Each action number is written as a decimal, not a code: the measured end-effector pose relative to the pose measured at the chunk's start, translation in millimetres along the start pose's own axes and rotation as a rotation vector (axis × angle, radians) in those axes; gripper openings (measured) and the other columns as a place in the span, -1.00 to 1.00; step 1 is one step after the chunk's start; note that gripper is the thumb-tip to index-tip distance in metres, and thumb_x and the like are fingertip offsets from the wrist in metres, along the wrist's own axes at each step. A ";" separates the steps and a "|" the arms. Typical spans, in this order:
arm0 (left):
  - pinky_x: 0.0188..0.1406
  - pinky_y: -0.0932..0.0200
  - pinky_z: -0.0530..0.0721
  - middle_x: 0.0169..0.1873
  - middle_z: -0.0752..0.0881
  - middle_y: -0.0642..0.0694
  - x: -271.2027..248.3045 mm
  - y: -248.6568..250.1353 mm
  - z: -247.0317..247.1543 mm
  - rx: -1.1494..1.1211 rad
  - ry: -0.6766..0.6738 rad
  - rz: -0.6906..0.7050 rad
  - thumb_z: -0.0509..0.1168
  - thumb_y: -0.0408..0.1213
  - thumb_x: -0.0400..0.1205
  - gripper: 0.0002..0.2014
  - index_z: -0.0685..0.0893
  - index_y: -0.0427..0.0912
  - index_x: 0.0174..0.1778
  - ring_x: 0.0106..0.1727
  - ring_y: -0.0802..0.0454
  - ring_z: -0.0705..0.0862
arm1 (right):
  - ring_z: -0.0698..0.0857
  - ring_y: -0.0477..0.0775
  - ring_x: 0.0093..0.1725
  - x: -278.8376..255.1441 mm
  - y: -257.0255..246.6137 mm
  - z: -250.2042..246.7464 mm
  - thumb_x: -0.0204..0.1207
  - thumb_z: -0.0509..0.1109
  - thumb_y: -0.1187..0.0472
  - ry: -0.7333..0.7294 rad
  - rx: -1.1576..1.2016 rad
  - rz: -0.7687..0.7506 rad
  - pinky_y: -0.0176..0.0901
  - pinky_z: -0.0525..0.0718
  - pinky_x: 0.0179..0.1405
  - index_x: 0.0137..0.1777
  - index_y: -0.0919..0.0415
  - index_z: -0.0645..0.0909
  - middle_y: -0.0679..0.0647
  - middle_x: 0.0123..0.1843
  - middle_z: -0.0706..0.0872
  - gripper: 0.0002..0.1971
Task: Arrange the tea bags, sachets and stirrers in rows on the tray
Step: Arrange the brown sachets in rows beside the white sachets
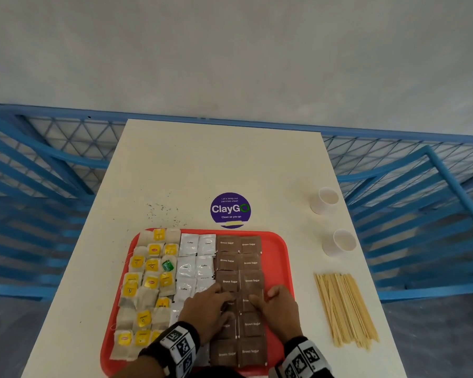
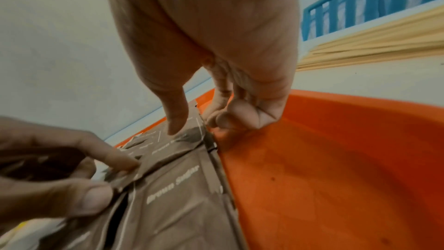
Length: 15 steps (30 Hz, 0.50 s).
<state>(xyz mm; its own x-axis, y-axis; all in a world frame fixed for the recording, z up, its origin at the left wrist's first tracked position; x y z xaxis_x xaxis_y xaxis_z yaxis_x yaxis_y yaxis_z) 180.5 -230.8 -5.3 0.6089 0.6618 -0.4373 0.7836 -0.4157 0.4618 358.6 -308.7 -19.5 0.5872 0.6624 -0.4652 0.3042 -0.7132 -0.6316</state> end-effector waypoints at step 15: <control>-0.31 0.44 0.59 -0.27 0.73 0.10 -5.5 5.6 -49.3 -0.659 0.058 0.059 0.27 -0.34 0.73 -0.81 0.68 -0.02 0.18 -0.39 0.35 0.65 | 0.69 -0.13 -0.33 -3.8 -11.5 -27.8 0.47 0.54 0.14 0.047 0.077 -0.121 -0.16 0.66 -0.21 -0.24 0.09 0.63 -0.02 -0.36 0.75 -0.85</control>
<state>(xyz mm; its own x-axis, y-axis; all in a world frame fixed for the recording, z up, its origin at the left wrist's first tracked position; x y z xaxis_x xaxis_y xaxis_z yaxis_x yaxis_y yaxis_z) 175.5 -206.0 37.8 0.6263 0.6897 -0.3635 0.4983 0.0044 0.8670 373.7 -309.4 6.7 0.5846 0.7298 -0.3544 0.3176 -0.6079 -0.7277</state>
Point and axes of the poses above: each hand's wrist, its own x-axis towards the middle knuckle, its own z-axis out of the palm, y = z × x, the point moved 3 cm from there along x, towards the middle knuckle
